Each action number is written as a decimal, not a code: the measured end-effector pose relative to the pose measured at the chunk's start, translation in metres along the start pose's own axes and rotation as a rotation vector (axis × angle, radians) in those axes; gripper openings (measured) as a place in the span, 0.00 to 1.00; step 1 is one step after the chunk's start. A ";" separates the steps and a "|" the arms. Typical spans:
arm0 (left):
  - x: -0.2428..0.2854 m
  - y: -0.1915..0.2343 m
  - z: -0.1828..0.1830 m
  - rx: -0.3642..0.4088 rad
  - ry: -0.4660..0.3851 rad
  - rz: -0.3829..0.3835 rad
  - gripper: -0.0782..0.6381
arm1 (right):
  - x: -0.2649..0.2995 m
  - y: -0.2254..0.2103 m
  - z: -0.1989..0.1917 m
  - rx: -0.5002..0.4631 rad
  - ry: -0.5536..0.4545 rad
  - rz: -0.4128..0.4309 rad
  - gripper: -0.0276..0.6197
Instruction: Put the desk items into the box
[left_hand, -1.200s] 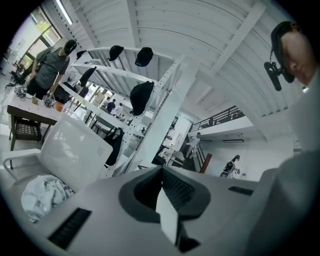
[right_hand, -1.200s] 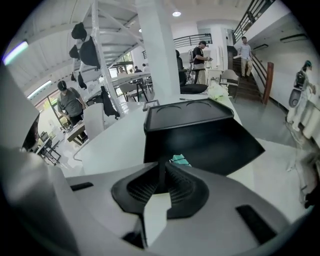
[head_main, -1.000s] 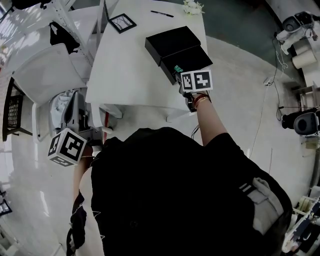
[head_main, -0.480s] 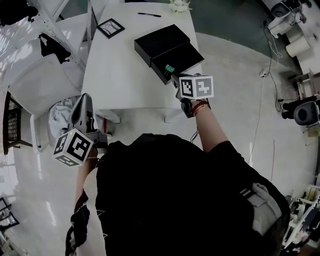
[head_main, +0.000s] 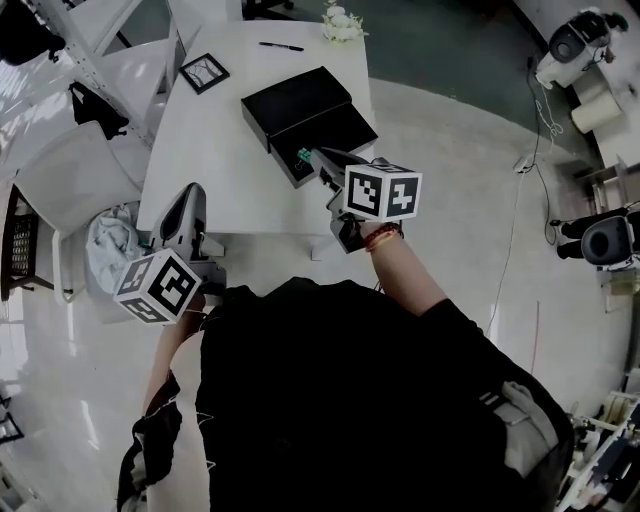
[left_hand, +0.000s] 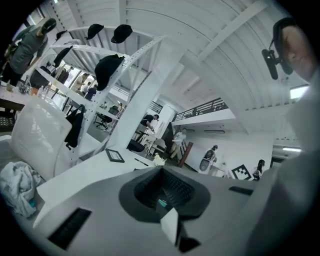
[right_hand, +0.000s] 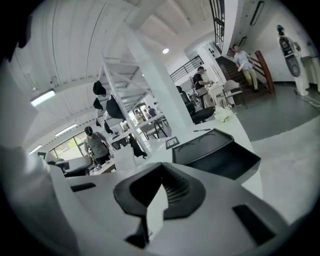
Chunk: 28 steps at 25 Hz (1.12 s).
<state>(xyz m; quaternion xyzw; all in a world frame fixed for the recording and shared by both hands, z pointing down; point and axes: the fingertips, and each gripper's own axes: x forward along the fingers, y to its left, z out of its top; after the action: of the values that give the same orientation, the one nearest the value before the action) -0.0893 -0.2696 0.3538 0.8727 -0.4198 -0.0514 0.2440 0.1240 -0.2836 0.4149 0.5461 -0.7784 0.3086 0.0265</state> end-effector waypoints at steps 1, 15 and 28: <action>0.004 -0.010 -0.003 0.003 0.002 -0.005 0.12 | -0.005 0.001 0.007 -0.007 -0.017 0.014 0.05; 0.015 -0.079 -0.049 0.006 -0.014 0.051 0.12 | -0.053 0.009 0.032 -0.213 -0.085 0.135 0.05; -0.006 -0.110 -0.090 -0.021 -0.043 0.122 0.12 | -0.086 -0.002 -0.005 -0.264 -0.030 0.195 0.05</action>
<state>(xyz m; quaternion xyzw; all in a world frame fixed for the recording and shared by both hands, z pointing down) 0.0113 -0.1721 0.3804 0.8415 -0.4768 -0.0598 0.2469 0.1593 -0.2098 0.3875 0.4645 -0.8617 0.1963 0.0563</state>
